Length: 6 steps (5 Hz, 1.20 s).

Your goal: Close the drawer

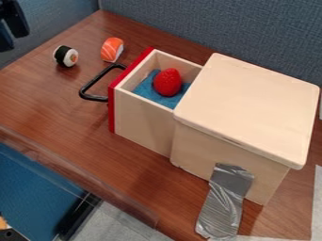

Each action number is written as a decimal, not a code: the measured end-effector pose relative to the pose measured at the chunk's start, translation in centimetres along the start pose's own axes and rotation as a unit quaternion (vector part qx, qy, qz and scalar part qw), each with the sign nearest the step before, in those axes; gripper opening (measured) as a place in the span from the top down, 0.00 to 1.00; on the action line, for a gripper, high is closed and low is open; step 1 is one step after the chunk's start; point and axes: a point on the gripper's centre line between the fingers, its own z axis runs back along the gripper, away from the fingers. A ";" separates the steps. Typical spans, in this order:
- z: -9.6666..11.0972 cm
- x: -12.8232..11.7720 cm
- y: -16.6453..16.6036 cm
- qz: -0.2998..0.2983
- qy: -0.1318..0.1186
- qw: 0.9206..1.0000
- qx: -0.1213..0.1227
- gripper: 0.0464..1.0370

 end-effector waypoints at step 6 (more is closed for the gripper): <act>-6.7 3.8 1.2 -0.099 -0.001 0.995 0.022 0.04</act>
